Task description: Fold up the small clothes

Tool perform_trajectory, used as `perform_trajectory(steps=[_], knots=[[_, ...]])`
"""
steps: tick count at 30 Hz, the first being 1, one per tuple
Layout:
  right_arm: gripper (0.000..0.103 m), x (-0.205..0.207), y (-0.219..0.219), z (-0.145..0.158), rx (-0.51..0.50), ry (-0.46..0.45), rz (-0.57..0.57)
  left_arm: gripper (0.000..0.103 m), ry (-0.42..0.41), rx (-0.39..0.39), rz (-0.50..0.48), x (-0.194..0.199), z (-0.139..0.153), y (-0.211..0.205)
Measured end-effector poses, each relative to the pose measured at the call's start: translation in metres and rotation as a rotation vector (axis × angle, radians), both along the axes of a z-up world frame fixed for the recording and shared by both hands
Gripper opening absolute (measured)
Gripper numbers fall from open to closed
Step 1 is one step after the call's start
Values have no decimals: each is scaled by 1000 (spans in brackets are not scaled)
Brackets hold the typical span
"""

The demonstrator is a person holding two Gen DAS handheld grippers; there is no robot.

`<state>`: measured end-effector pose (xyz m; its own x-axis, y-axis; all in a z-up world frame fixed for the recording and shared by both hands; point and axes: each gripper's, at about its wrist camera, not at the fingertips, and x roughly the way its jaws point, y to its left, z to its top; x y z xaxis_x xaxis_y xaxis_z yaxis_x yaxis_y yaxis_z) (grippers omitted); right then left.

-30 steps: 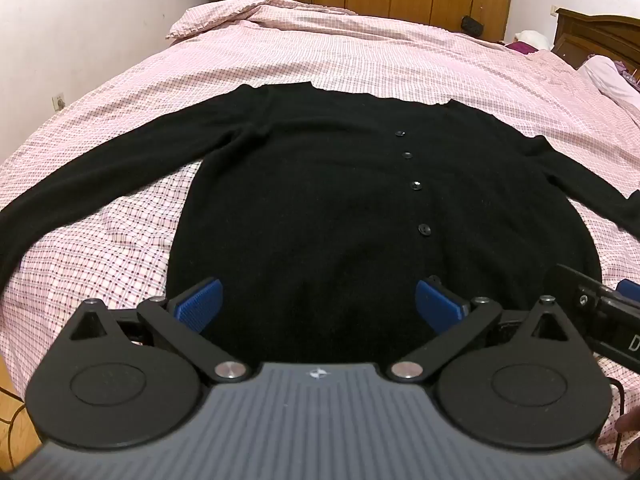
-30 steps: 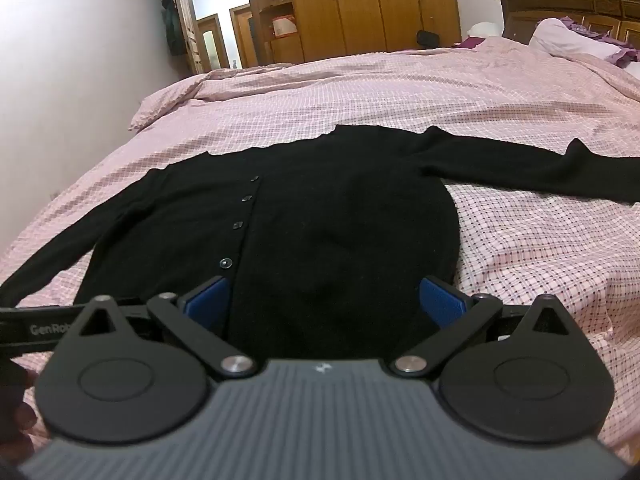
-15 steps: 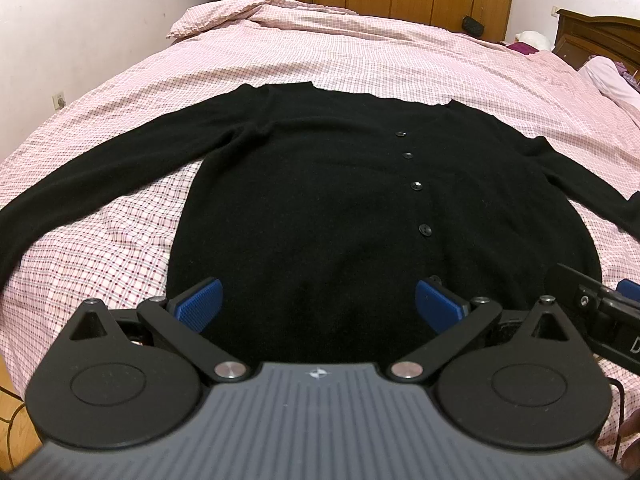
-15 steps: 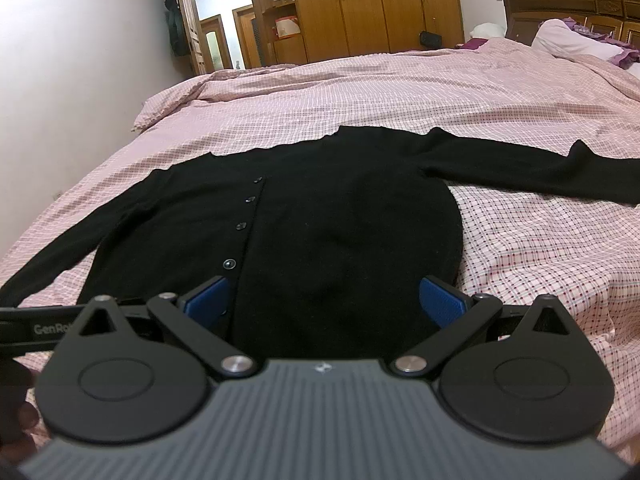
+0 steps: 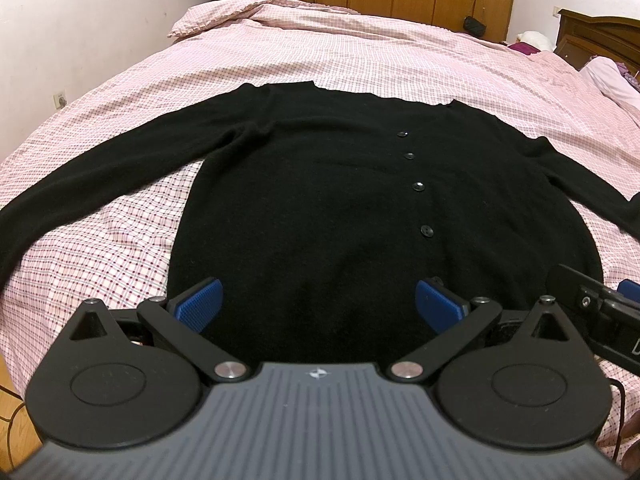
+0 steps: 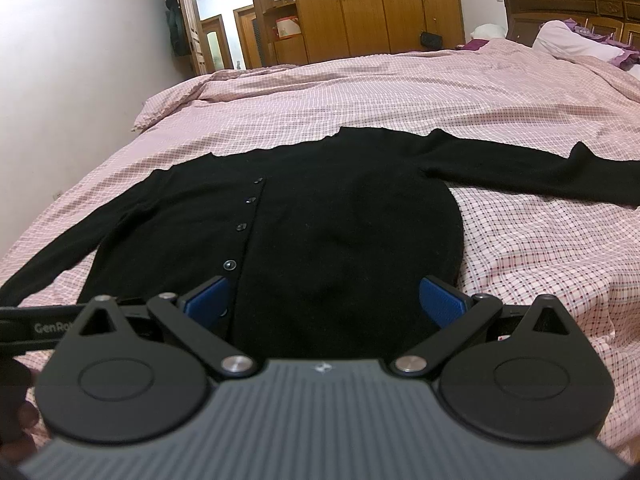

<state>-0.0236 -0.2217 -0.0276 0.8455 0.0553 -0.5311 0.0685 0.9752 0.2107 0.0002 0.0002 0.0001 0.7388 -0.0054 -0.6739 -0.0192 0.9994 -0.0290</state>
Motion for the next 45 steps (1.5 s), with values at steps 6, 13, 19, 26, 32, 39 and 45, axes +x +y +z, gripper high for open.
perform_trajectory(steps=[6,13,19,26,32,39,45], knots=[[103,0,0,0,2,-2,1,103,0,0,0,0,0,0],[103,-1,1,2,8,-6,3,103,3,-3,1,0,0,0],[103,2,0,1,10,1,8,103,13,-6,4,7,-2,4],[103,12,-12,1,59,9,17,103,7,-21,-23,16,3,7],[103,23,-39,3,86,3,-29,103,23,-36,-36,39,9,10],[103,38,-105,7,112,-13,-144,103,36,-35,-18,74,11,10],[103,43,-179,3,129,-63,-357,103,47,-26,-9,106,8,2]])
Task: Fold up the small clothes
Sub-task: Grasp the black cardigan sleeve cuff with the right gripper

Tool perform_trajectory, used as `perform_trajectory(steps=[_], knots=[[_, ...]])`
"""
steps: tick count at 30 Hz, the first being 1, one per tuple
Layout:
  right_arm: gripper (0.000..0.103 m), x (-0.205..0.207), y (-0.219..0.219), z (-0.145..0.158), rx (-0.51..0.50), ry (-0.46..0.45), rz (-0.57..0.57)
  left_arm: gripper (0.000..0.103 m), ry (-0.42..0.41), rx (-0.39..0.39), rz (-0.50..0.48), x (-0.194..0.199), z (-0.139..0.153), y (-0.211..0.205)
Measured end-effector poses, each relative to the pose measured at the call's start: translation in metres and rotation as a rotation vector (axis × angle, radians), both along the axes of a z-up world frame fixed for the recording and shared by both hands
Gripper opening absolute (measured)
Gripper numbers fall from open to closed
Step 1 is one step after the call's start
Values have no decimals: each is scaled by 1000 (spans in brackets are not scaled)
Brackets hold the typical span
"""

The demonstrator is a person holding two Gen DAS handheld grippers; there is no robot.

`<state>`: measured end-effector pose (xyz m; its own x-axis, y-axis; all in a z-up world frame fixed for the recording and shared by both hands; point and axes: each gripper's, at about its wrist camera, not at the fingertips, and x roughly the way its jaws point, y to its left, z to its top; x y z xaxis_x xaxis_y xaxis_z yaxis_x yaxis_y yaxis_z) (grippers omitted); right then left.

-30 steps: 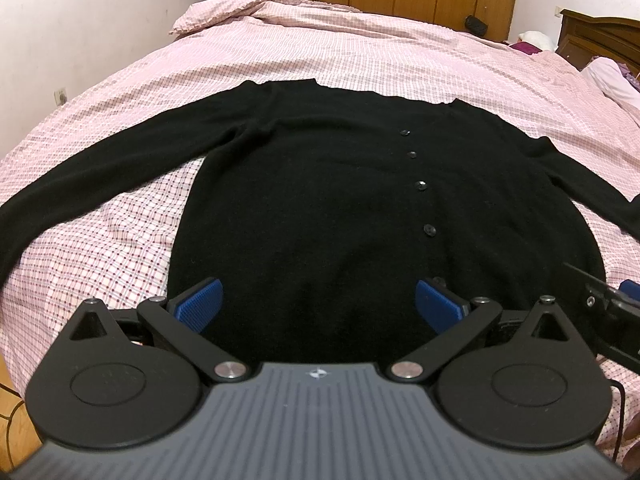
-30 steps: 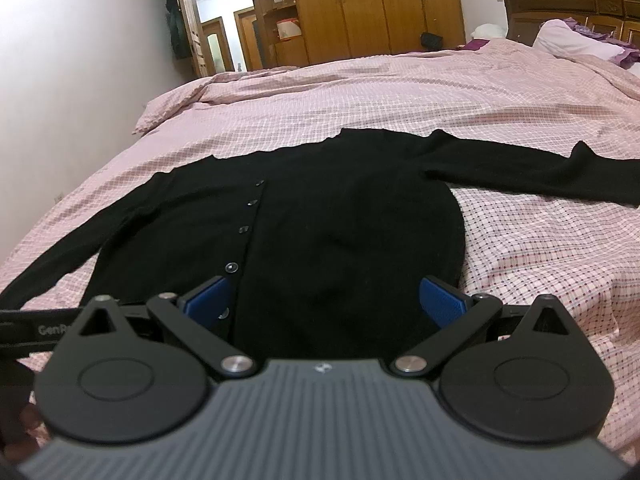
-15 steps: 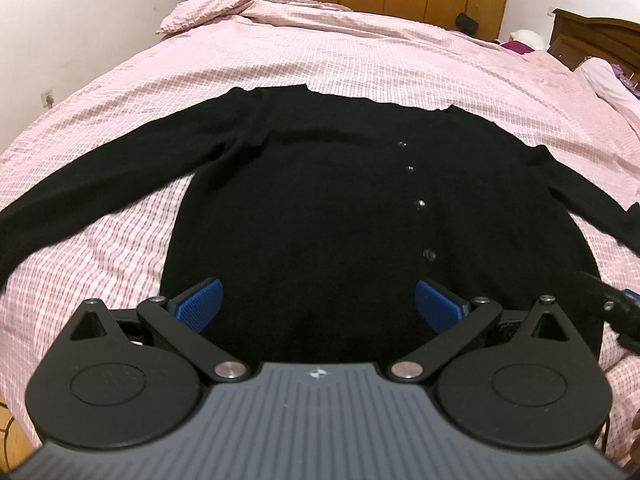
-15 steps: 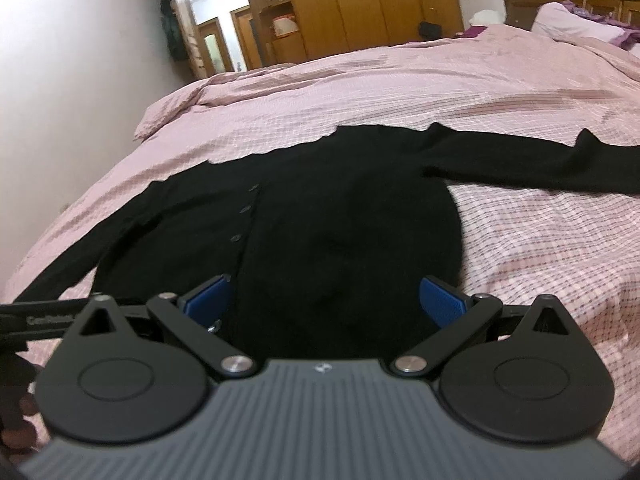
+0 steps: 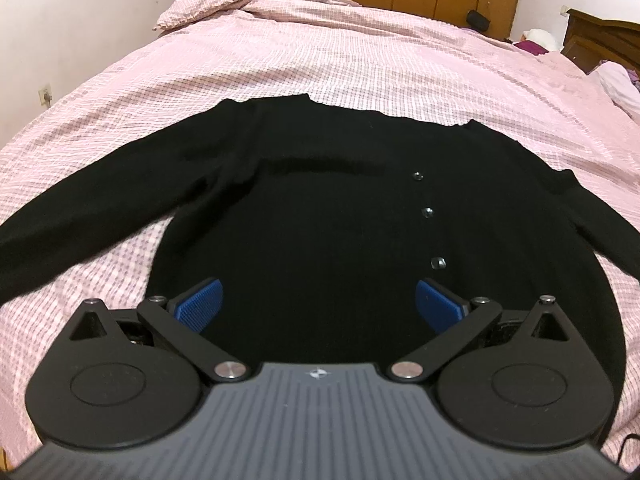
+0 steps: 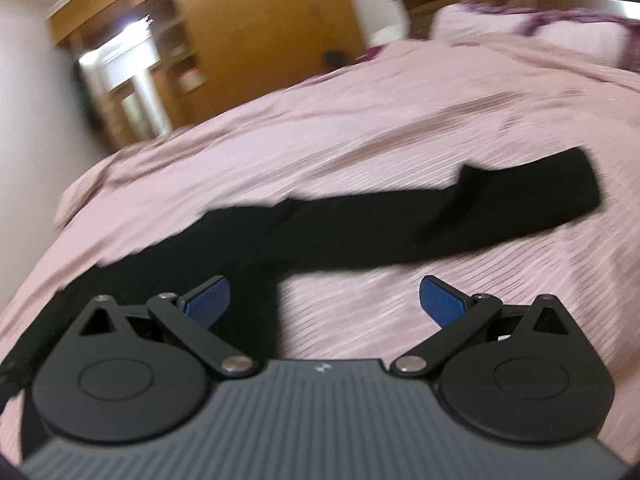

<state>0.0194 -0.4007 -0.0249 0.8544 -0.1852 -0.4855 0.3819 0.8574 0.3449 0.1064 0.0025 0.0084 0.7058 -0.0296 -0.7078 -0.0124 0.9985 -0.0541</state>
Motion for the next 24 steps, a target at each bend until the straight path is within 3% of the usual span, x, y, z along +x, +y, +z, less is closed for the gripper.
perform_trajectory(steps=[5,10,15,24], knots=[[103,6,-64,-22,92,6,-170,103,31,-7,-5,22,-12,-10],[103,15,-106,-49,185,0,-264,103,78,-2,-1,37,-29,-19],[103,26,-142,-83,352,-24,-310,103,117,32,0,44,-48,-24],[103,38,-168,-97,440,-134,-347,103,101,50,-12,41,-59,-23]])
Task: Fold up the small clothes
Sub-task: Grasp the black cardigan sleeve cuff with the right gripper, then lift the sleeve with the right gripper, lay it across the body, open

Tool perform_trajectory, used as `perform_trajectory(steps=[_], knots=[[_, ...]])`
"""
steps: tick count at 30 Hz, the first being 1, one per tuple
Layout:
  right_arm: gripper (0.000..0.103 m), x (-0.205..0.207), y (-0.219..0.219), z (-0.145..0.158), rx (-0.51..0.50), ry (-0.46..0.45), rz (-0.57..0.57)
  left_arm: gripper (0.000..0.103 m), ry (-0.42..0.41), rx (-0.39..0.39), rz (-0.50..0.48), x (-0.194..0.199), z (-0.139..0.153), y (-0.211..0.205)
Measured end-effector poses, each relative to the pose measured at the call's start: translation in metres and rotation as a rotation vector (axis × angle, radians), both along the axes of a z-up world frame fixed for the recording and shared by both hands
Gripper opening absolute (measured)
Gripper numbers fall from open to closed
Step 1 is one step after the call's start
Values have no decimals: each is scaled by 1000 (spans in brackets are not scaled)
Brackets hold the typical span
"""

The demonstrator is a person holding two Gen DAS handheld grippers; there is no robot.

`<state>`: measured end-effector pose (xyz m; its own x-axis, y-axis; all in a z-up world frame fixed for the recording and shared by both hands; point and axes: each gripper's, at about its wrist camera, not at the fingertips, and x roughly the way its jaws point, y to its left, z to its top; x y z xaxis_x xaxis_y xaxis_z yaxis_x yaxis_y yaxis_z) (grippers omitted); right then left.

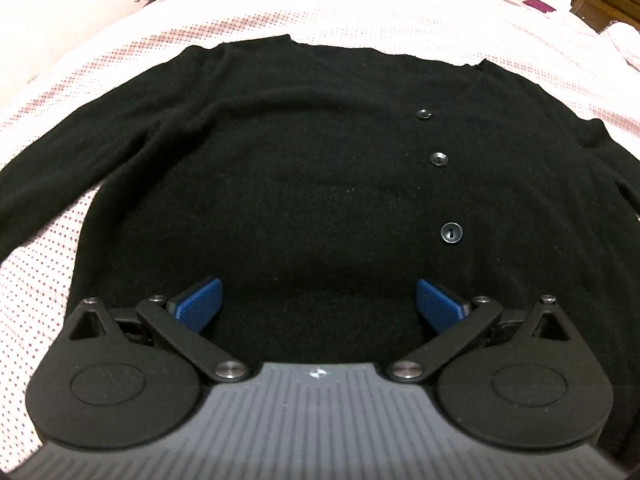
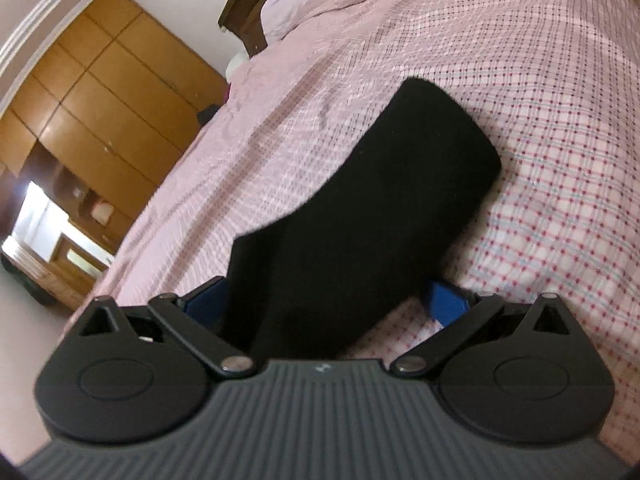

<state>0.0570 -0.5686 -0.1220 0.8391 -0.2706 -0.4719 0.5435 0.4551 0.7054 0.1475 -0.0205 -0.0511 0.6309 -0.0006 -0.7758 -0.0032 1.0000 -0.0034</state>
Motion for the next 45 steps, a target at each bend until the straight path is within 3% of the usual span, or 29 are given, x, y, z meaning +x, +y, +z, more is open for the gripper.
perform_trajectory(steps=[3,5,6,7,8,9,13,19,23,26,28,31,32,34,38,45], knots=[[100,-2,-2,1,-2,-39,-39,103,-5,7,-3,-2,-1,-1],[79,-4,-4,2,-13,-36,-71,103,-11,9,-4,-3,-1,-1],[60,-4,-7,2,-14,-26,-84,103,-14,10,-4,-4,-1,-2],[30,-6,-10,2,-6,-26,-90,103,-15,11,-4,-5,-1,-2],[14,-11,-13,2,13,-25,-90,103,-17,11,-4,-5,-1,-2],[9,-18,-15,3,27,-31,-97,103,-17,11,-3,-5,0,-2],[8,-47,-3,14,-54,-51,-116,103,-20,13,-1,-7,0,-3],[10,-57,-9,-9,19,10,-82,103,-24,21,4,-8,2,-5],[10,-55,-16,-16,63,-24,-87,103,-15,19,-2,-8,5,-5],[14,-51,-19,-12,66,-20,-88,103,-2,10,-2,-8,8,-3],[24,-45,-22,-8,59,-25,-83,103,5,4,-1,-8,10,-1],[28,-38,-22,-2,43,-35,-83,103,15,0,-6,-11,13,0],[26,-35,-21,2,28,-34,-78,103,18,-1,-9,-12,14,0],[11,-31,-16,15,-34,-37,-60,103,20,-8,-13,-14,17,2],[8,-19,0,49,-146,-65,-11,103,5,-25,-17,-20,25,6],[8,14,37,104,-229,-185,110,103,-38,-15,-35,-24,42,15]])
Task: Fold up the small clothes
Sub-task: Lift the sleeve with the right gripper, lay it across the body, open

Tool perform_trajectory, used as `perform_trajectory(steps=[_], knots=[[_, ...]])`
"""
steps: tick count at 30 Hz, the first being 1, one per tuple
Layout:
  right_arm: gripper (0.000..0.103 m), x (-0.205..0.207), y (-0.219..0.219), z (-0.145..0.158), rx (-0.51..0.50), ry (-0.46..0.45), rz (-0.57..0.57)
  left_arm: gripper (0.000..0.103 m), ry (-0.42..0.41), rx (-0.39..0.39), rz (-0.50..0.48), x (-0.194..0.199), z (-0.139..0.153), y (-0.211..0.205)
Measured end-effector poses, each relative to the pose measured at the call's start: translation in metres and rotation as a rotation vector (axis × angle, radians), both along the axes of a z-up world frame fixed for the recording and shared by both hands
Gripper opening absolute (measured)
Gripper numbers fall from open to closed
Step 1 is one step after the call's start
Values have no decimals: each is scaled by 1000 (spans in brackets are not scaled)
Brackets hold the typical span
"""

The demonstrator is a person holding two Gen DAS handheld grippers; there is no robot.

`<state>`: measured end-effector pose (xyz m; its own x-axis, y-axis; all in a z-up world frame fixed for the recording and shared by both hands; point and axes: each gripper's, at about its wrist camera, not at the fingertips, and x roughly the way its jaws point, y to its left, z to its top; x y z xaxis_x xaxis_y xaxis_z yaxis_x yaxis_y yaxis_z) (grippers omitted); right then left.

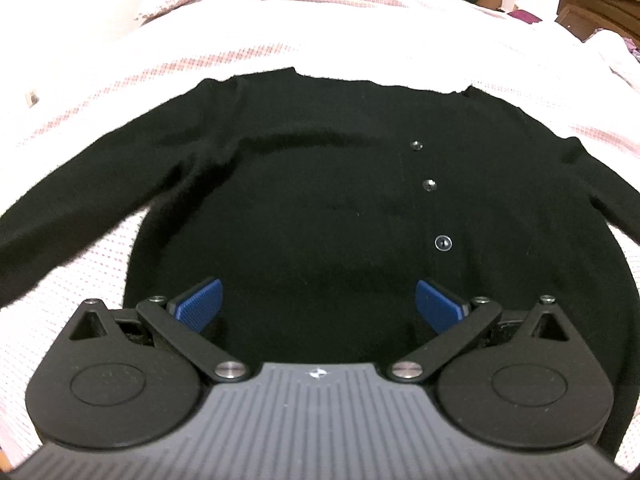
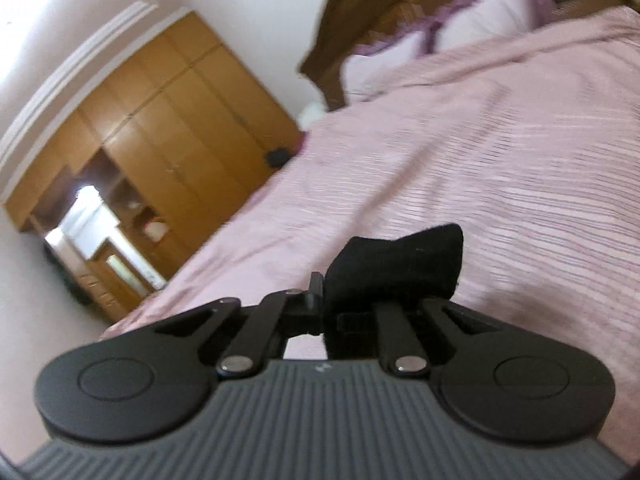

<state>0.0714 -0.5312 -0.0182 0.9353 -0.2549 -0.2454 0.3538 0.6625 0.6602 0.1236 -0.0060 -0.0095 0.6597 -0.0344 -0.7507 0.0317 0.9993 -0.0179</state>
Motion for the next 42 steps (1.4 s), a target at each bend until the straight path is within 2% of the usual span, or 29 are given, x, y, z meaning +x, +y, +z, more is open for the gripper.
perform_trajectory(steps=[14,26,30,33,36,42], knots=[[8,86,107,74,-98,-117,309,103,-30,-28,45,1,8,40],[7,141,231,88,-106,-158,532,103,-61,-39,170,3,15,108],[8,158,277,76,-132,-138,619,103,-57,-40,204,3,12,128],[8,169,313,54,-164,-93,701,103,-46,-46,223,4,6,140],[8,175,350,26,-190,-15,777,103,-36,-50,237,9,0,150],[8,187,397,-26,-195,144,901,103,-31,-58,261,14,-7,166]])
